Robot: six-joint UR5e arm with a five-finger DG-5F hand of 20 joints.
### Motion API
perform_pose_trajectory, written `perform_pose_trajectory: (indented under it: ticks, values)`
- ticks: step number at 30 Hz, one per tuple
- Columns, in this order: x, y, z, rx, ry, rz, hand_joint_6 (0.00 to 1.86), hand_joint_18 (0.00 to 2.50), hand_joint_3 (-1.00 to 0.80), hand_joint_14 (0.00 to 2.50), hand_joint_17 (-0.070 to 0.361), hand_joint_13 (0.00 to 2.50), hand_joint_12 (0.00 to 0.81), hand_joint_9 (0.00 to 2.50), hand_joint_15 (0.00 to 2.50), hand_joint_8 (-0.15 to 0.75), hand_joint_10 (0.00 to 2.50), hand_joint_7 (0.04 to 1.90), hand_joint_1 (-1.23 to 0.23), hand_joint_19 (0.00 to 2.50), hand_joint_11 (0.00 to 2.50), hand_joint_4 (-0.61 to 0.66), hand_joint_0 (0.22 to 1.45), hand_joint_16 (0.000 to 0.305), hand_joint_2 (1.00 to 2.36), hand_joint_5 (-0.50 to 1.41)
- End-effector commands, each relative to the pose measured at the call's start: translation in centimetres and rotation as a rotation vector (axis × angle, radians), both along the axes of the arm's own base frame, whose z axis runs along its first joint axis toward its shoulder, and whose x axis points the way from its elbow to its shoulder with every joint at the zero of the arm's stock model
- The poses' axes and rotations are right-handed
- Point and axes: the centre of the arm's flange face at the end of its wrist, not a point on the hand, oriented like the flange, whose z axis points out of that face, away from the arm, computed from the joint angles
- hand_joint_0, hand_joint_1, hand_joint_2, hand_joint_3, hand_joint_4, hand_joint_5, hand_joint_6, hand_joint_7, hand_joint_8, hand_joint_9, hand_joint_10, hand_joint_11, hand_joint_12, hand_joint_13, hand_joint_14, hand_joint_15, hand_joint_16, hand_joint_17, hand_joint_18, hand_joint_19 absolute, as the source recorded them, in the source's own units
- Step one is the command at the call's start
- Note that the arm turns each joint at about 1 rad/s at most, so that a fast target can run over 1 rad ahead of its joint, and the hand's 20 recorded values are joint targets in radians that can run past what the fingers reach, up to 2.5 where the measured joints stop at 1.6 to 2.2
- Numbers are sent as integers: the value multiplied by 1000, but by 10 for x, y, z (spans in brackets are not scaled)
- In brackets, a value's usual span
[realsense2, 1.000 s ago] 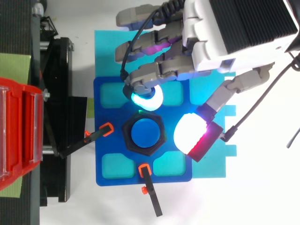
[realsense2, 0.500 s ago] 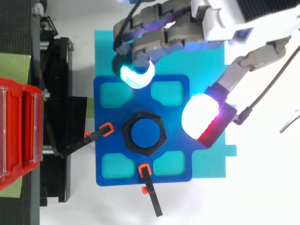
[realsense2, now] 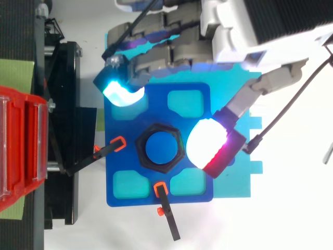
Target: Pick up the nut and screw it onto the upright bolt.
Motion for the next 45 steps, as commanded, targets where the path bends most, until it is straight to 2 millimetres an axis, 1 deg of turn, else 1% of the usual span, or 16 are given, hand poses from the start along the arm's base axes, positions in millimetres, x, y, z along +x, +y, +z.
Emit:
perform_pose_trajectory:
  ticks: [1, 2, 10, 14, 19, 27, 35, 44, 45]
  values:
    - [1, 12, -10, 12, 1, -7, 501, 0, -500, 0, 66, 260, 291, 520, 0, 202, 0, 626, -171, 0, 0, 169, 482, 29, 1000, -141]
    - [2, 18, -11, 20, 7, -2, 501, 0, -500, 0, 67, 255, 291, 512, 0, 201, 0, 627, -168, 0, 0, 169, 482, 30, 1000, -141]
    - [1, 38, -16, 32, 58, 6, 501, 0, -500, 0, 72, 207, 301, 462, 0, 200, 0, 640, -129, 0, 0, 166, 479, 32, 1000, -143]
    - [0, 45, -18, 32, 86, 1, 502, 0, -500, 0, 73, 193, 307, 446, 0, 205, 0, 682, -118, 0, 0, 170, 479, 33, 1000, -139]
    - [0, 47, -19, 32, 89, 4, 503, 0, -500, 0, 74, 188, 308, 425, 0, 213, 0, 766, -111, 0, 0, 178, 480, 33, 1000, -126]
    - [-1, 46, -19, 29, 90, 8, 504, 0, -500, 0, 74, 197, 307, 423, 0, 223, 0, 977, -114, 0, 0, 231, 487, 33, 1000, -99]
    - [-2, 42, -18, 29, 88, 14, 504, 0, -500, 0, 68, 245, 297, 481, 0, 232, 0, 1187, -132, 0, 0, 223, 497, 30, 1000, -72]
    - [-5, 26, -16, 5, 76, 23, 502, 0, -500, 0, 62, 329, 282, 556, 0, 242, 0, 1375, -166, 0, 0, 197, 505, 28, 1000, -44]
    - [-7, 19, -16, 5, 74, 25, 502, 0, -500, 0, 61, 330, 280, 564, 0, 240, 0, 1390, -169, 0, 0, 194, 508, 27, 1000, -42]
